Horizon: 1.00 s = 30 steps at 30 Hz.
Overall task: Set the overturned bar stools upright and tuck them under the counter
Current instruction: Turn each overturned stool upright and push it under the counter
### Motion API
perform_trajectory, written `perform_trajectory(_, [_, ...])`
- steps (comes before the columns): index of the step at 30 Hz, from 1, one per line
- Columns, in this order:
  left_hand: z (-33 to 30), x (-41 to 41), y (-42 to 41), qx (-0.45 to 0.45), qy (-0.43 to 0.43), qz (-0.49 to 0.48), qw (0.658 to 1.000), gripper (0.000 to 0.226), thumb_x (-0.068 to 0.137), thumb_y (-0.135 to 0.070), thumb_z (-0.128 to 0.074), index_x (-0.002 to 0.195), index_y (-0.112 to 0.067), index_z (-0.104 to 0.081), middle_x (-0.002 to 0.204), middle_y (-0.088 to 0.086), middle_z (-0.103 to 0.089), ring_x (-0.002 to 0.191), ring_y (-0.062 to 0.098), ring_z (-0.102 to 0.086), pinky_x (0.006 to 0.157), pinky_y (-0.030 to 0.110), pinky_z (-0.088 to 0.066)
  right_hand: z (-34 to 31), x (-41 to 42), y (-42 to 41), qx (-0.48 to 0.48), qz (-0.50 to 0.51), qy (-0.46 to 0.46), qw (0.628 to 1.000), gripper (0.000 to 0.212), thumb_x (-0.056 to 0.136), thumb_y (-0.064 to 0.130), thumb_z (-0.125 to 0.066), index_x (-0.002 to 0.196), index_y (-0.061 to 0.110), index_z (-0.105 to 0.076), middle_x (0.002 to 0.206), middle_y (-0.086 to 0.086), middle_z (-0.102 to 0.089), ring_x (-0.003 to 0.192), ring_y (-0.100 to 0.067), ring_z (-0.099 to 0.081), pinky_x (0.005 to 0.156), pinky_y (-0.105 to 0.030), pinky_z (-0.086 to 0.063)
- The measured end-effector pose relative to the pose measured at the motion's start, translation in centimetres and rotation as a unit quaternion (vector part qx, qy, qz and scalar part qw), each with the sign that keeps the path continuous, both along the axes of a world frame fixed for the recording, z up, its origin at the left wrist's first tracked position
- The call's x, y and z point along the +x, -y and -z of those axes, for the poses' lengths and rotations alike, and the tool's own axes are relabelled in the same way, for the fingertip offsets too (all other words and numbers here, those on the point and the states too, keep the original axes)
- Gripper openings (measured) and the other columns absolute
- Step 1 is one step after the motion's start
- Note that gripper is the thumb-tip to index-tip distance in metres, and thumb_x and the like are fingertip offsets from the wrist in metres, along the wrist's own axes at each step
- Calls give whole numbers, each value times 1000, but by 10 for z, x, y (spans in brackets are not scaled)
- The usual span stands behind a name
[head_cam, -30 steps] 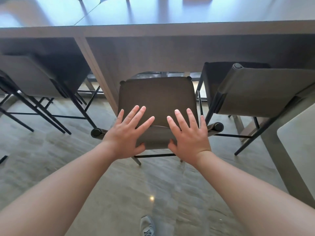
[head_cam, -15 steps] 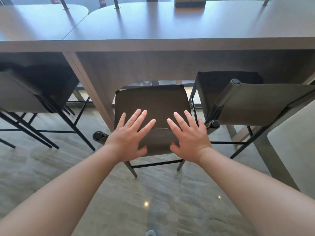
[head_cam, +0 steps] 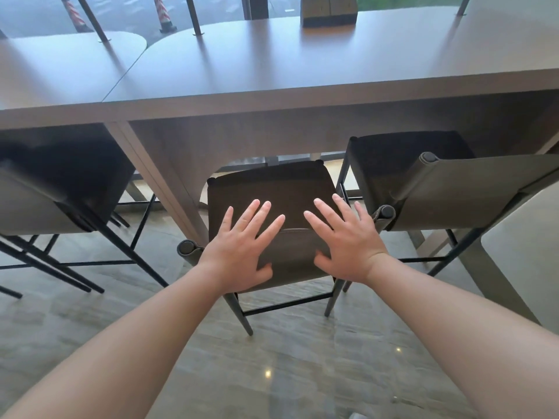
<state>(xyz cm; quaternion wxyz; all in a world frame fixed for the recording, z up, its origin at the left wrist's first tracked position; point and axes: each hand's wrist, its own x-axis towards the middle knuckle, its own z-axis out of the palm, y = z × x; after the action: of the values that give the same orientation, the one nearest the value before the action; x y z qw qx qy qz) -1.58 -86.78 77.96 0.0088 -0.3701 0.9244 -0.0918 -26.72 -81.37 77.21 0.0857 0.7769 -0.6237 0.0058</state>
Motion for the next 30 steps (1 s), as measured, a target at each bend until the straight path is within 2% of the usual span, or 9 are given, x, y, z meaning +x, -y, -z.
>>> perform_trajectory(9, [0,-2,17,-31,6,-6,999,89,81,-64,-44,156,-29,-13,164,11,-17,151,34,-12,113,65,-8,4,-4,20,-23,-27,16,999,76,79,54,-48,149,27,-34,156,-6,-33,143,-40,-28,107,-64,-30])
perform_trajectory(18, [0,3,10,-79,-22,-19,996,82,80,-56,-47,154,-27,-26,162,13,-21,150,33,-17,115,64,-13,-2,-9,21,-21,-51,7,998,75,81,48,-52,149,23,-36,155,-10,-36,142,-41,-30,110,-63,-28])
perform_trajectory(22, [2,34,5,-125,-26,-64,990,78,78,-48,-49,150,-23,-33,157,18,-32,145,38,-30,110,66,-20,-6,-15,24,-30,-91,-21,995,72,81,39,-58,147,17,-40,152,-15,-41,139,-42,-35,111,-61,-30])
perform_trajectory(26, [4,60,11,-164,-3,-52,985,72,81,-45,-52,148,-23,-40,156,20,-35,143,40,-33,107,69,-23,-12,-32,31,-45,-118,-54,991,67,80,35,-59,144,16,-47,146,-19,-47,135,-41,-42,110,-61,-32])
perform_trajectory(30, [7,64,16,-167,-5,-43,985,64,87,-42,-53,148,-23,-41,155,21,-36,141,45,-35,100,70,-35,-13,-48,33,-35,-124,-80,988,63,83,36,-55,142,17,-49,145,-21,-48,134,-42,-44,107,-62,-34])
